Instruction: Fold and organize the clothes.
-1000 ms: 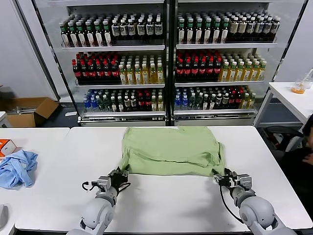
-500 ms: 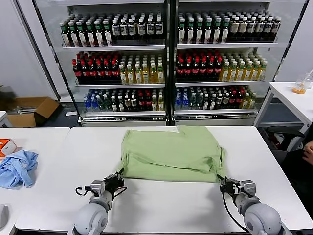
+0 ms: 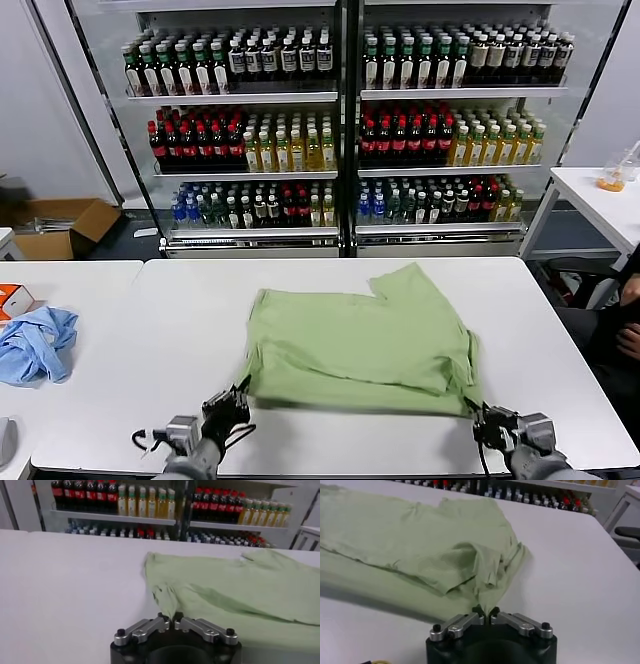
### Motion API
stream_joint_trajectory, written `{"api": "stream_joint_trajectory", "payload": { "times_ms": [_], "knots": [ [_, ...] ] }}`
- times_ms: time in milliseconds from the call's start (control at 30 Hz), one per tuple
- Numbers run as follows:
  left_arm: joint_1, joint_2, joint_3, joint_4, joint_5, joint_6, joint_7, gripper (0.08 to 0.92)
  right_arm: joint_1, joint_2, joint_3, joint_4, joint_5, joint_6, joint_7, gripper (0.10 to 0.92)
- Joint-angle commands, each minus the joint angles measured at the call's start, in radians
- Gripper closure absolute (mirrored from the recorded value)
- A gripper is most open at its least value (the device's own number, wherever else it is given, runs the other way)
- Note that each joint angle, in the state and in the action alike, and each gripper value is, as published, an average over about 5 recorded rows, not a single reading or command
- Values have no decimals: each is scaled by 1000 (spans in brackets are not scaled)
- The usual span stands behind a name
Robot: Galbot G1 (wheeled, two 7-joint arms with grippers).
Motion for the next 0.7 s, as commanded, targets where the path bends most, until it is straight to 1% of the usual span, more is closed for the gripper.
{"api": "stream_joint_trajectory", "payload": {
  "times_ms": [33, 133, 300, 367, 433, 567, 633, 700],
  "knots": [
    [212, 24, -72, -207, 31, 16, -1, 897, -98, -13, 104, 105, -30, 15, -3, 713],
    [148, 60, -115, -195, -4, 5, -6, 850, -15, -32, 116, 87, 14, 42, 12, 626],
    [-22, 134, -133, -91, -111, -11, -16, 707, 227, -63, 25, -28, 80, 50, 39, 479],
    [-112, 155, -115, -23, -141, -11, -20, 647, 357, -64, -47, -101, 94, 47, 47, 419],
    [-224, 168, -83, 69, -152, -9, -23, 595, 500, -56, -150, -193, 100, 41, 55, 367],
    [-432, 167, 12, 252, -152, 7, -29, 473, 780, -24, -357, -409, 104, 28, 58, 254],
    [-523, 161, 65, 337, -149, 19, -34, 421, 899, 0, -434, -508, 105, 23, 56, 223],
    [-588, 154, 104, 407, -147, 30, -38, 361, 979, 26, -483, -585, 107, 19, 52, 207]
  ]
}}
